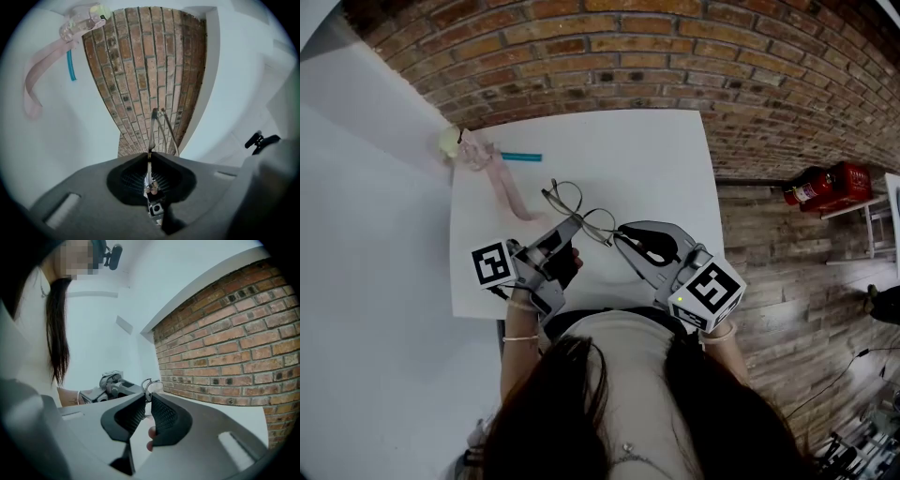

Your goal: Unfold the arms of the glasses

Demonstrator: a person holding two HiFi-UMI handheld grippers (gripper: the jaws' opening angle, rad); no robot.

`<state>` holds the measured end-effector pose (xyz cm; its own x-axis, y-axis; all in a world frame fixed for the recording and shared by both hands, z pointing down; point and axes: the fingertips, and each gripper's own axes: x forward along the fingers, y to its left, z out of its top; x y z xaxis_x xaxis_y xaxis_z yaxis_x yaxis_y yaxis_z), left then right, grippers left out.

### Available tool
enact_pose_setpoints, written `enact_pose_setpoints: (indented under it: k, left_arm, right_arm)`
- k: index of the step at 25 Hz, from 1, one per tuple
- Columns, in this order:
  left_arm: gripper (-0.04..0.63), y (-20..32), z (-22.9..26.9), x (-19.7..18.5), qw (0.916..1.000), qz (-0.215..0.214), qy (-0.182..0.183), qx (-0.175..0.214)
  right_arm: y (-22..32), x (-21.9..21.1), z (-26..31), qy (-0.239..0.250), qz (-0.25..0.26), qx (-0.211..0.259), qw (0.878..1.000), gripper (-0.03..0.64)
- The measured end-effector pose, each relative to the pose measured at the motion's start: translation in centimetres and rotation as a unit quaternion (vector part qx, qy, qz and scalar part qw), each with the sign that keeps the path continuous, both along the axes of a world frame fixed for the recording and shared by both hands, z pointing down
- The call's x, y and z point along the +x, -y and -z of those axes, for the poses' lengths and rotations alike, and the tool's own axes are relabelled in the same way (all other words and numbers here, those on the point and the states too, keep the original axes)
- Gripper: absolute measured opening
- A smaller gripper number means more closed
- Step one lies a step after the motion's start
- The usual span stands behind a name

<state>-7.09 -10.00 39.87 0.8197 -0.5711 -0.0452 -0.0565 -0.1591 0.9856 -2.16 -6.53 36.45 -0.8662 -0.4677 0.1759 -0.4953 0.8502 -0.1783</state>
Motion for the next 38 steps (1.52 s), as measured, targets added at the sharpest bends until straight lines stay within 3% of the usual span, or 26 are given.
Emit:
enact_pose_setpoints:
  k: [38]
  left_arm:
    - [0.021,-0.7,-1.7,1.3,0.9992,-0.01,0.037,-0.014]
  right_arm:
    - [1.0,1.1,3.8,0.058,-0.014,0.017,0.998,0.043]
